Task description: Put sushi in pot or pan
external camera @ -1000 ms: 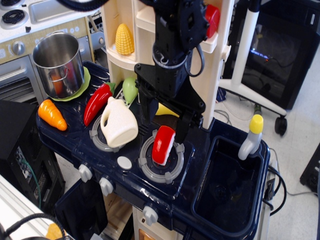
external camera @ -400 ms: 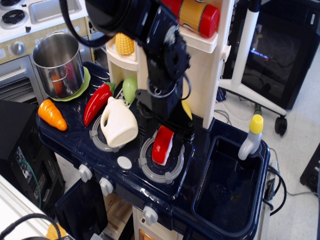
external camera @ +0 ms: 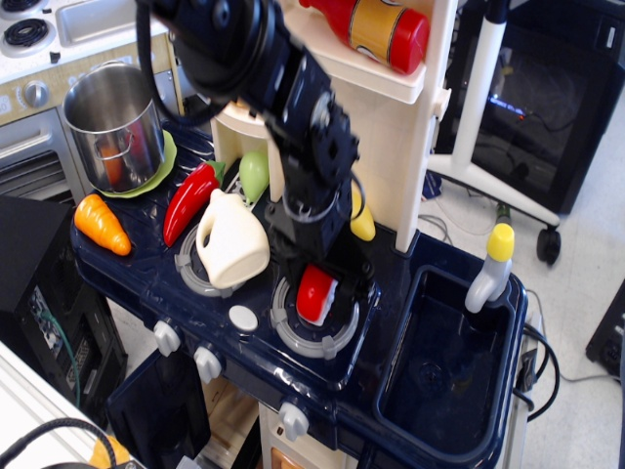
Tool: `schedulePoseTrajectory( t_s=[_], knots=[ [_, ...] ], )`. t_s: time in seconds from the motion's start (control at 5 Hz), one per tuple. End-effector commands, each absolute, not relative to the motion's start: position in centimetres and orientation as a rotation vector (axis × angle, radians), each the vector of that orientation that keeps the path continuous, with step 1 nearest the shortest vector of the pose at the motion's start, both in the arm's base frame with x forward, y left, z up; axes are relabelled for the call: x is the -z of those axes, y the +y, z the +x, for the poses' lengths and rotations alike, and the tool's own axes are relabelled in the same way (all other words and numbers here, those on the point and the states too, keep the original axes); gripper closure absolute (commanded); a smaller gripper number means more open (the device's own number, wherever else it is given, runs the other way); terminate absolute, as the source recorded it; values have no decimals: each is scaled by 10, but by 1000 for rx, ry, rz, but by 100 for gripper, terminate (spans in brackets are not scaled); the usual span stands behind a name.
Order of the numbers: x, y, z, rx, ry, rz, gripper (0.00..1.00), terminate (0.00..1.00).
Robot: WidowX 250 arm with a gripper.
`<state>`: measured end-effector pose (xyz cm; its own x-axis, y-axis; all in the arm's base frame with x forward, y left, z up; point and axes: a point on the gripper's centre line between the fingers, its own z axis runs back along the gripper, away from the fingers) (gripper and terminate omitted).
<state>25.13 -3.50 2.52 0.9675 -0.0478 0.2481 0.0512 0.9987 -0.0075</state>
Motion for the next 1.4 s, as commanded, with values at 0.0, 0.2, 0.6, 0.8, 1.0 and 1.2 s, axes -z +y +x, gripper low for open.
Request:
schedulePoseTrajectory(
  t_s=[0.0, 0.2, 0.6, 0.8, 1.0, 1.2],
  knots=[
    [-33, -39, 253, 22, -271, -8, 100, 0],
    [-59, -32, 248, 2, -239, 43, 100, 0],
    [-147, 31, 248, 7, -153, 152, 100, 0],
    [-167, 77, 256, 38, -167, 179, 100, 0],
    [-174, 120, 260, 57, -217, 207, 100, 0],
    [-169, 148, 257, 25, -211, 171, 100, 0]
  ],
)
